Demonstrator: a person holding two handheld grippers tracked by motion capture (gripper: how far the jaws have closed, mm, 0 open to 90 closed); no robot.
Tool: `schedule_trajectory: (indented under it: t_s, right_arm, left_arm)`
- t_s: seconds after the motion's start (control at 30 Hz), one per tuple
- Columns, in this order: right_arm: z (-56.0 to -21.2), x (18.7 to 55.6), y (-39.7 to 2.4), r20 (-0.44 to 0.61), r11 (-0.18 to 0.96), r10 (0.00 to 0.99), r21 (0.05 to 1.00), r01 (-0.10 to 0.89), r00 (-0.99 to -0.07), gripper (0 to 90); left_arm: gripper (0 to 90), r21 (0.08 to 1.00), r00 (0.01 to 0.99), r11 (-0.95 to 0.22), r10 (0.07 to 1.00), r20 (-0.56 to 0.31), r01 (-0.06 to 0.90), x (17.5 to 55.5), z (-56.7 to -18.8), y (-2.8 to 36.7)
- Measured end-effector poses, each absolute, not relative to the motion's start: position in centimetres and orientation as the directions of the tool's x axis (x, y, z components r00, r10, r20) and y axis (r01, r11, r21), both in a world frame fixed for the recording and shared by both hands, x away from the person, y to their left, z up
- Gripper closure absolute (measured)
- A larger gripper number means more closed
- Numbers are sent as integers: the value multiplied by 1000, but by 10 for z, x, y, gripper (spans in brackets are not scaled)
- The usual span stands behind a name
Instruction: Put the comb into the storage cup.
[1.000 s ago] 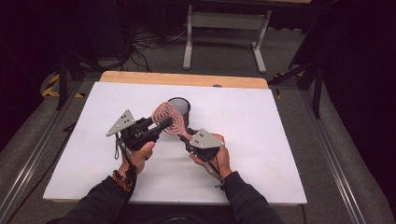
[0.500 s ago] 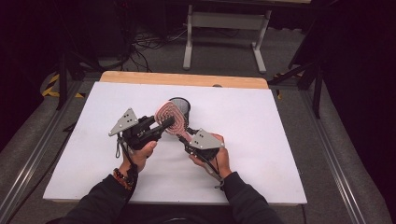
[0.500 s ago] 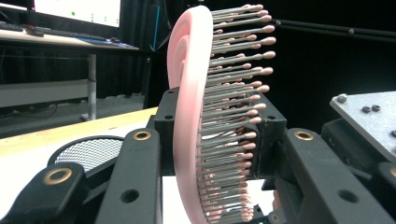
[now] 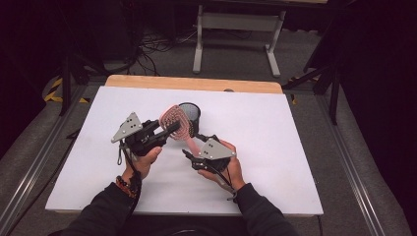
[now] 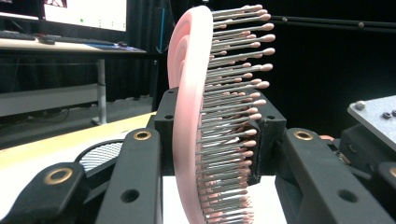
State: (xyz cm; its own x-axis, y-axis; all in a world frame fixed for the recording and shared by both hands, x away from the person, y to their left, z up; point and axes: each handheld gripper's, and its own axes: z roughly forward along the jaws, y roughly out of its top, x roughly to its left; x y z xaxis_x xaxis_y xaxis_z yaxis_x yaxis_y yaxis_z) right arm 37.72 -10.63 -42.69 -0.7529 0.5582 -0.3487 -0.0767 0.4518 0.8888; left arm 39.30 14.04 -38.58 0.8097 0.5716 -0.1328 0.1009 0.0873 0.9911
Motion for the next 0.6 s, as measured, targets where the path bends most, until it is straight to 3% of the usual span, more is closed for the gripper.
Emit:
schedule_trajectory:
  t_s: [0.13, 0.6]
  right_arm:
    - [-428, 374, -109, -342, 452, 552, 889, -72, -761, 296]
    - [-432, 365, -131, -342, 444, 571, 894, -70, -746, 266]
  left_arm:
    - [636, 991, 807, 84, 575, -132, 102, 393, -386, 143]
    - [637, 993, 797, 73, 593, -118, 93, 393, -385, 150]
